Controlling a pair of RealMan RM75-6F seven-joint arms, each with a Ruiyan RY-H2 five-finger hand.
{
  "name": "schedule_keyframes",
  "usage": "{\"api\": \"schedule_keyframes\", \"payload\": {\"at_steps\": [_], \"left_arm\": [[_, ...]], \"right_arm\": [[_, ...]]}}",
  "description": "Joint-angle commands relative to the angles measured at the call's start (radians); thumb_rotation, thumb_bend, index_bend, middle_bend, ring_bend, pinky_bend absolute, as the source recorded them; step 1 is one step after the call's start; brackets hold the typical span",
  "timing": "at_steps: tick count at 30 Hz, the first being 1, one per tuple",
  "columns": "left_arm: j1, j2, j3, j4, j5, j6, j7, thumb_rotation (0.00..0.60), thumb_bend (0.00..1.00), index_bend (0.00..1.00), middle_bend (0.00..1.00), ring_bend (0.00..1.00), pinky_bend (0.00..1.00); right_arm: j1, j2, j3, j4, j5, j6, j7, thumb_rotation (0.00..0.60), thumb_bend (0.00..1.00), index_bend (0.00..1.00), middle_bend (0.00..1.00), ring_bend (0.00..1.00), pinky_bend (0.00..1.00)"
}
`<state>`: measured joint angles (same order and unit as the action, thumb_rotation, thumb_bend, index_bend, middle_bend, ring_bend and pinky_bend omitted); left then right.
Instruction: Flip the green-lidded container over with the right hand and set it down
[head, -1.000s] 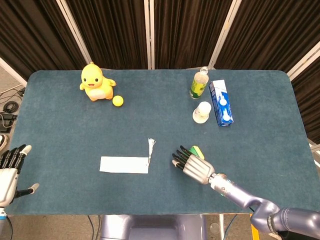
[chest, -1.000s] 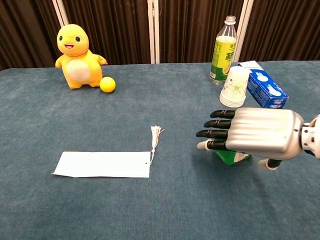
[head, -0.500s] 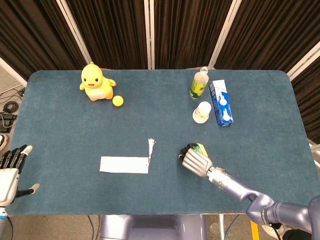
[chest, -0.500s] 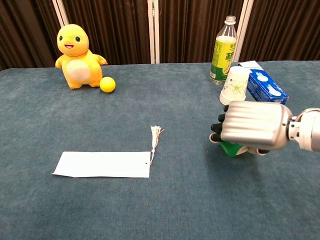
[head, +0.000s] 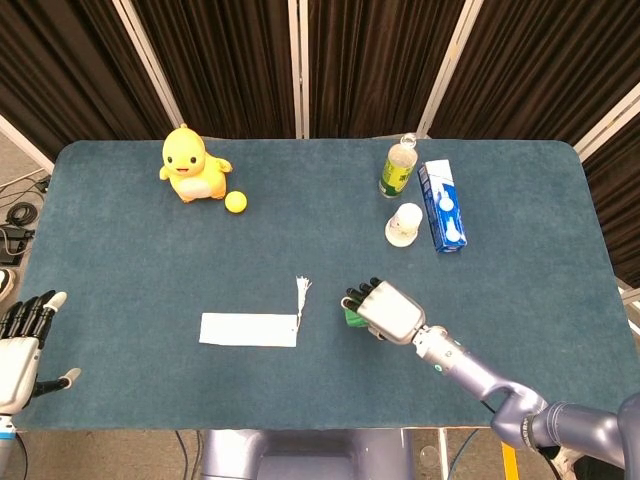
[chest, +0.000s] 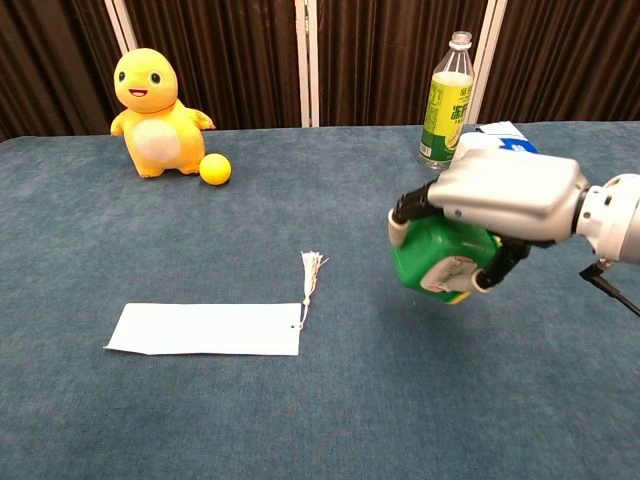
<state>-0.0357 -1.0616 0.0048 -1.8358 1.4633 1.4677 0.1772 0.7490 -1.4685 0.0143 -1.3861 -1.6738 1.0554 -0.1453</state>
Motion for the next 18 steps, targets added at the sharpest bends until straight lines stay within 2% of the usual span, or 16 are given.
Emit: {"api": "schedule_keyframes", "payload": {"at_steps": [1,7,14,17,18], "left_arm": [[0.0,0.001,0.0,0.0,0.001,0.0,-0.002,0.6,0.0,0.0,0.0,0.0,0.0],[-0.001,0.002,0.001,0.0,0.002,-0.003,-0.004,0.6,0.0,0.0,0.0,0.0,0.0],[-0.001,0.0,0.002,-0.001,0.004,-0.001,0.0,0.6,0.0,0.0,0.0,0.0,0.0],[-0.004,-0.002,0.003,0.0,0.001,-0.008,0.003,0.6,0.0,0.0,0.0,0.0,0.0],[-0.005,-0.002,0.002,0.001,0.001,-0.009,0.004,0.6,0.0,0.0,0.0,0.0,0.0]], "right_arm": [[-0.036,-0.035,0.028,0.017,0.051,0.077,0.247,0.6,0.58,0.45,0.56,0.51,0.71],[-0.057,-0.057,-0.005,0.069,0.033,0.096,0.426,0.6,0.56,0.44,0.51,0.49,0.68],[-0.069,-0.081,-0.043,0.134,0.032,0.064,0.506,0.6,0.54,0.43,0.5,0.48,0.67],[-0.076,-0.085,-0.06,0.152,0.032,0.05,0.522,0.6,0.47,0.41,0.47,0.45,0.63],[-0.077,-0.083,-0.066,0.153,0.026,0.049,0.534,0.6,0.43,0.38,0.44,0.42,0.58]]}}
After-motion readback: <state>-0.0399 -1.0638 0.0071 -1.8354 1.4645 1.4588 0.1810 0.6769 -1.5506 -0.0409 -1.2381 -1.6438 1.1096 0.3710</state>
